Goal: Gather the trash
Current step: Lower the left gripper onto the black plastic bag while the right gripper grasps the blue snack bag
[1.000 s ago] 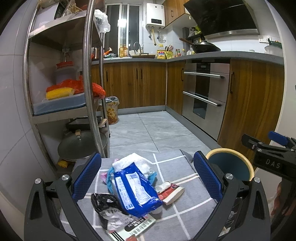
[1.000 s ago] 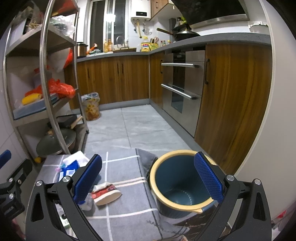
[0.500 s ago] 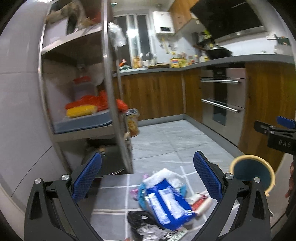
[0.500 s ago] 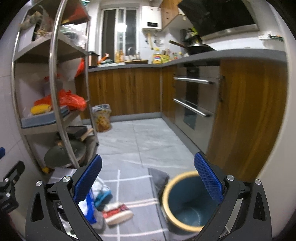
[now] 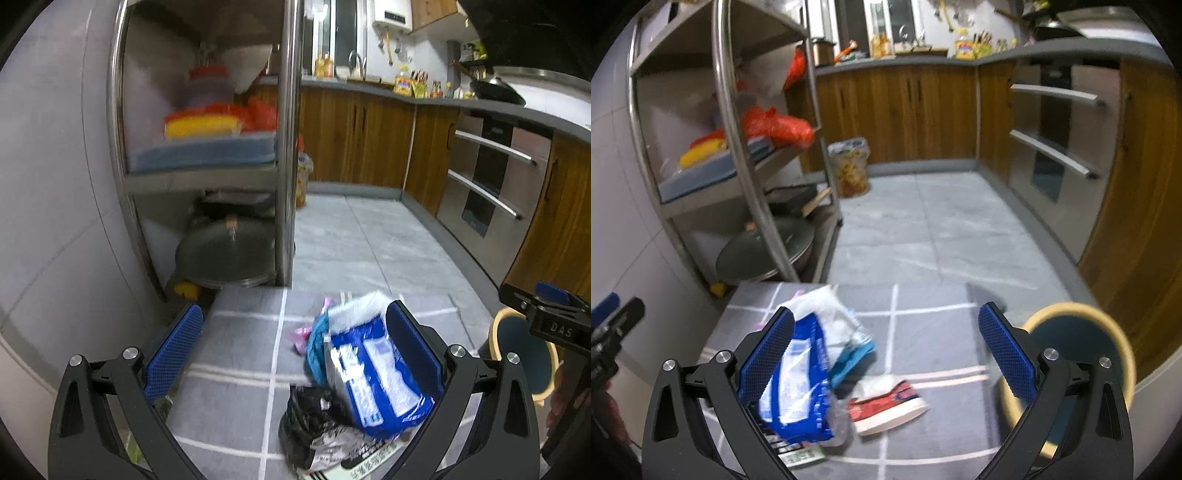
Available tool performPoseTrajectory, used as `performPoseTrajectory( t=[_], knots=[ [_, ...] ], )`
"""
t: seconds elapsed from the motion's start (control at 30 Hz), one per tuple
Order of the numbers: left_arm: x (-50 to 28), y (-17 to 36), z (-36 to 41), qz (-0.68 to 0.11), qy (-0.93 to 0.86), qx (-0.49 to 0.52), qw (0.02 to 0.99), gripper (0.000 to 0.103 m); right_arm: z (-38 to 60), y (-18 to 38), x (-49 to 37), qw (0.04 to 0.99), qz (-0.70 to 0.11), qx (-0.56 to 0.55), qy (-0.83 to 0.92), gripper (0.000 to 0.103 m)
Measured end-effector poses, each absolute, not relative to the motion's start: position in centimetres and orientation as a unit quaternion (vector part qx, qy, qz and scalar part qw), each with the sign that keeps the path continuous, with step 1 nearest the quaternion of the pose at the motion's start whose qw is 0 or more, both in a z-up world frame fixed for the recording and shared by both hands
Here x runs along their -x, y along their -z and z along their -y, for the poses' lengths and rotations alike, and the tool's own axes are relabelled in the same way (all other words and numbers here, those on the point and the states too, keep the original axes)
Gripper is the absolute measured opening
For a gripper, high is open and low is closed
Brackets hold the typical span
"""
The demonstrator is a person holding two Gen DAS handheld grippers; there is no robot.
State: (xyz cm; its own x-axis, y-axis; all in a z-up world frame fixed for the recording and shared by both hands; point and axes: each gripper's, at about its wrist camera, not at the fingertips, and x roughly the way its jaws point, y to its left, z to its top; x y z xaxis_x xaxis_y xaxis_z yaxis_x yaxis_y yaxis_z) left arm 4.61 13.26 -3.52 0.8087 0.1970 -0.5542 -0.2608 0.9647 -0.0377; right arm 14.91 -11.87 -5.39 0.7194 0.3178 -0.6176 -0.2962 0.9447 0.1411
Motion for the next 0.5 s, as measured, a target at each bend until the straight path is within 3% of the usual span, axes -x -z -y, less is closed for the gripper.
performPoseTrajectory(
  t=[0.27, 0.37, 0.5],
  knots=[
    [-6.0, 8.1, -13.7, -0.349, -0.123, 0.05, 0.928, 0.091, 7.8, 8.3, -15.9, 0.907, -0.375, 0.008, -0.191, 0.094],
    [-6.4, 9.3, -14.2, -0.372, -0.114, 0.072, 0.918, 0.082, 7.6, 9.2, -16.4, 0.898, -0.398, 0.004, -0.188, 0.077],
    [-6.5, 10.0, -14.5, -0.392, -0.098, 0.086, 0.911, 0.068, 8.1, 10.3, -17.1, 0.88, -0.425, -0.023, -0.208, 0.066]
  ],
)
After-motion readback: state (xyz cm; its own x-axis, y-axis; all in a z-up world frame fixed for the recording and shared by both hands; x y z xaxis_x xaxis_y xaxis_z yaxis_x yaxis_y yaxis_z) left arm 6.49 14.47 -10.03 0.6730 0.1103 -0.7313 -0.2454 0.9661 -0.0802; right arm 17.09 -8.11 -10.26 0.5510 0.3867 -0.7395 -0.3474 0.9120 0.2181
